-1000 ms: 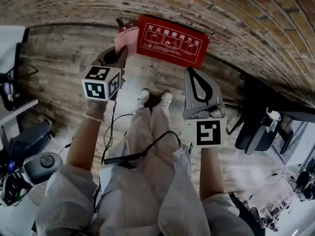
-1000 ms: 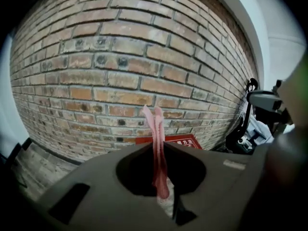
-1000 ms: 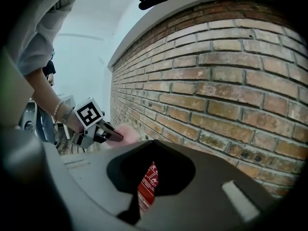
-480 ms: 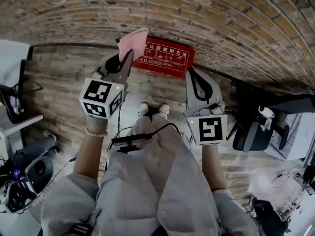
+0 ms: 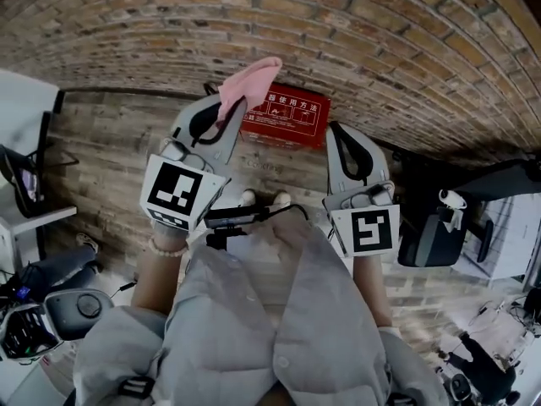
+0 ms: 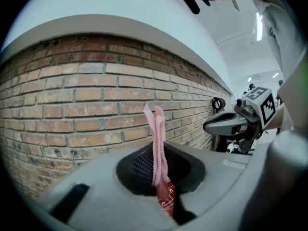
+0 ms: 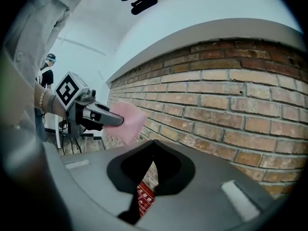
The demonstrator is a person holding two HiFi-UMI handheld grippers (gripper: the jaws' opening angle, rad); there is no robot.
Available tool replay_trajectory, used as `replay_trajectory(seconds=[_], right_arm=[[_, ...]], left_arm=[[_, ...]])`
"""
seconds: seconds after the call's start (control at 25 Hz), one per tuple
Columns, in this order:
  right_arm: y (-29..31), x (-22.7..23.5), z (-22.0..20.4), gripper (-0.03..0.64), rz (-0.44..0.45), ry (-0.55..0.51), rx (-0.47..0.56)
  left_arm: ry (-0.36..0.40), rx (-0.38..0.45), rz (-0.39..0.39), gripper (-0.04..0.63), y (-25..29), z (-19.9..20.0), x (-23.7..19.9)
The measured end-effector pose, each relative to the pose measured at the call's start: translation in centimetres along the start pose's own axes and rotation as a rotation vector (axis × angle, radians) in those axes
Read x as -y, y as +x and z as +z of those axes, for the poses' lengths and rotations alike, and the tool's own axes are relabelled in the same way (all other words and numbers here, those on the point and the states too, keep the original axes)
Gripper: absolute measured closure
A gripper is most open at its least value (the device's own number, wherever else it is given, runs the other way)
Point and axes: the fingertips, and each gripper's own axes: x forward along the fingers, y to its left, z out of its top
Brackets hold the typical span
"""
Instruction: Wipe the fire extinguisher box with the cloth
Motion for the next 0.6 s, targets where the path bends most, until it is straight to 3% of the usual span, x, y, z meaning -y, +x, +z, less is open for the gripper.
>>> replay_trajectory(seconds=[0.16,0.6], right_arm=[[-0.2,-0.1,1.5,0.614,0.019,-0.018,0.030],[0.2,-0.6,3.5,0.614,0.054,-0.051,0.069]], left_arm=[[0.045,0.024,-0.008,0.584,-0.9,2.1,0.9],[0.050,0.034,0.009,0.584,-1.4,2.6,1.3]])
